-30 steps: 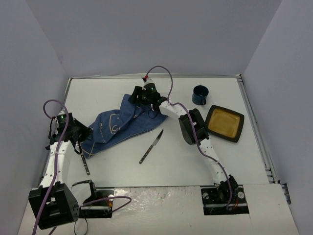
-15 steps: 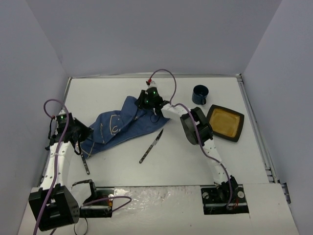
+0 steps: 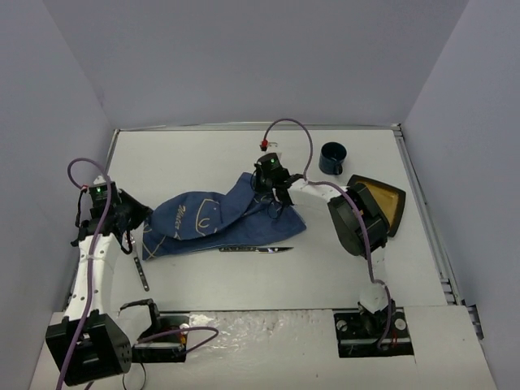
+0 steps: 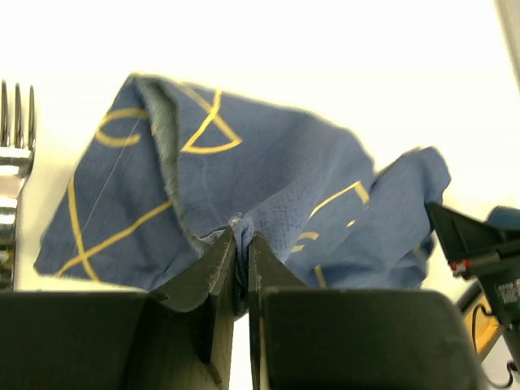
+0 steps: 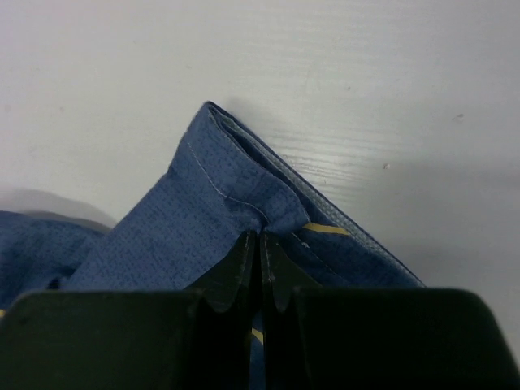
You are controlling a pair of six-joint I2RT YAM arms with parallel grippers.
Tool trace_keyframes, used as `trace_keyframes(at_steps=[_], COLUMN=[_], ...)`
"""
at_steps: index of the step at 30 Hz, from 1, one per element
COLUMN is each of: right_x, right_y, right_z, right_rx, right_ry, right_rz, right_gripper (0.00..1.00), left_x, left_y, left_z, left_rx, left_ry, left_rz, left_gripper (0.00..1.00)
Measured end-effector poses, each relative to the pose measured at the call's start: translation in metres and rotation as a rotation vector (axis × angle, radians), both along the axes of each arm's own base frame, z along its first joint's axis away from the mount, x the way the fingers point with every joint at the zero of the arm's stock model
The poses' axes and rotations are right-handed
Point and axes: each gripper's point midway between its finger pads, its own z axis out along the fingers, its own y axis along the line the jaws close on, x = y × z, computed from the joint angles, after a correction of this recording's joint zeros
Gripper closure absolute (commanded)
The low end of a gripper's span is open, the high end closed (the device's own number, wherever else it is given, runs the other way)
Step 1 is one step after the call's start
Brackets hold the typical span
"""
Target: Set the dinner table for one person
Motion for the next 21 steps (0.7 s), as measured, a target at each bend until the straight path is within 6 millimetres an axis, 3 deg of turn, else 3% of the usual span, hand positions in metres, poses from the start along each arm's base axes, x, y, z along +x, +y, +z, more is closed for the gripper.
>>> trace_keyframes(at_steps=[14, 17, 21], right_x=[0.015, 0.010, 0.002], right_y=[-0.026, -0.036, -0.049], right_z=[0.162, 0.202, 0.272], right_rx=[0.006, 0.009, 0.031], right_ry=[-0.250, -0.315, -0.440], right_rz=[0.017, 0.009, -0.005], right_gripper=[1.00, 1.00, 1.00], left_x=[0.052, 0.063, 0.068], left_y=[0.028, 0.036, 0.040], left_z=[0.130, 0.174, 0.238], left_rx=[0.087, 0.108, 0.136], left_ry=[-0.240, -0.323, -0.447], left_rz=[0.064, 0.085, 0.105], left_gripper=[1.00, 1.00, 1.00])
